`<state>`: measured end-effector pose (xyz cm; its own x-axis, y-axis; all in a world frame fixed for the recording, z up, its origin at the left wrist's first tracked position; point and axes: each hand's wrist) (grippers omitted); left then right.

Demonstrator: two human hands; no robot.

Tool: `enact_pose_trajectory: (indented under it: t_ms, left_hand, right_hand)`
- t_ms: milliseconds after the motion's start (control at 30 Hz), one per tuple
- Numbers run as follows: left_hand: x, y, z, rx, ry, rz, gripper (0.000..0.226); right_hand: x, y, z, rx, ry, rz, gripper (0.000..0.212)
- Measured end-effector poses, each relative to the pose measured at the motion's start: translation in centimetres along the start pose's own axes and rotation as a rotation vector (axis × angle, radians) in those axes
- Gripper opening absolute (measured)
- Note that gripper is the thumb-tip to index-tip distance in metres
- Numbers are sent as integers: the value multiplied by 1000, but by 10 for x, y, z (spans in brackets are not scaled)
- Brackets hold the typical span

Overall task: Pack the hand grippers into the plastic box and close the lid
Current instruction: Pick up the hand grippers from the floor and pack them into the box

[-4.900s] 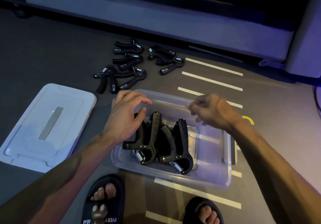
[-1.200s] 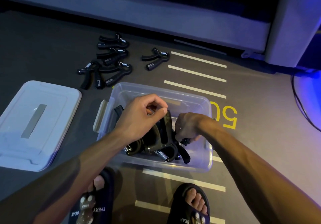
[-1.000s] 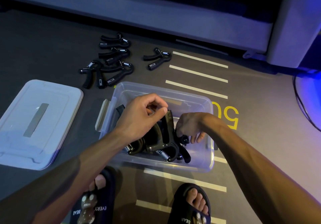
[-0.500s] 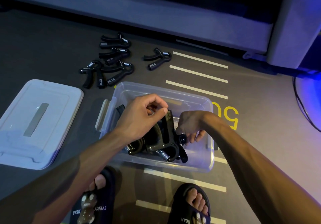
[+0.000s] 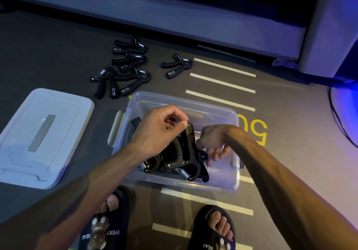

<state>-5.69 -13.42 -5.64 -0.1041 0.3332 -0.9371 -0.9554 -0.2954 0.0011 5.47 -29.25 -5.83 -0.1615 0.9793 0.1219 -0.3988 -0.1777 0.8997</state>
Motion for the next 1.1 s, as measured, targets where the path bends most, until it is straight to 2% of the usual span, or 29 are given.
enact_pose_trajectory:
  t_ms: [233,400,467,633,733,800,933,1100]
  left_hand:
    - [3,0,1,-2,5,-5,7]
    - [5,-1,3,-20,-31,-30,9]
    - [7,-4,6,-41,-64,-49,9]
    - [17,-24,22,-177,-228,-154,7]
    - [33,-47,34,-245,-369,-201,4]
    - [45,-64,41,-259,-414,-179,8]
    - [62,-89,48,-255,-403,-148,10]
    - [71,-100,50,-223,-347,-50,11]
  right_hand:
    - [0,4,2,-25,31,-23,33]
    - [0,13,20,-143,-17,25,33]
    - [-1,16,35,-249,-71,103,27]
    - [2,2,72,-645,-232,335,21]
    - [14,-29,92,-822,-240,383,19]
    - [25,-59,107,-808,-249,362,20]
    - [56,-122,125,-671,-203,323,42]
    - [97,-183,135,-599,-258,379,40]
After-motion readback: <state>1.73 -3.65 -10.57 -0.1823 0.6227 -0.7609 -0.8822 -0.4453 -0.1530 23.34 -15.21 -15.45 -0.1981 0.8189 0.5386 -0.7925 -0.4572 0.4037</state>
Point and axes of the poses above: each hand's wrist, its own y-axis away from the middle knuckle, its own z-axis out of the back of the hand, x = y × z, and after that the axes turned 9 degrees about -x, right-handed
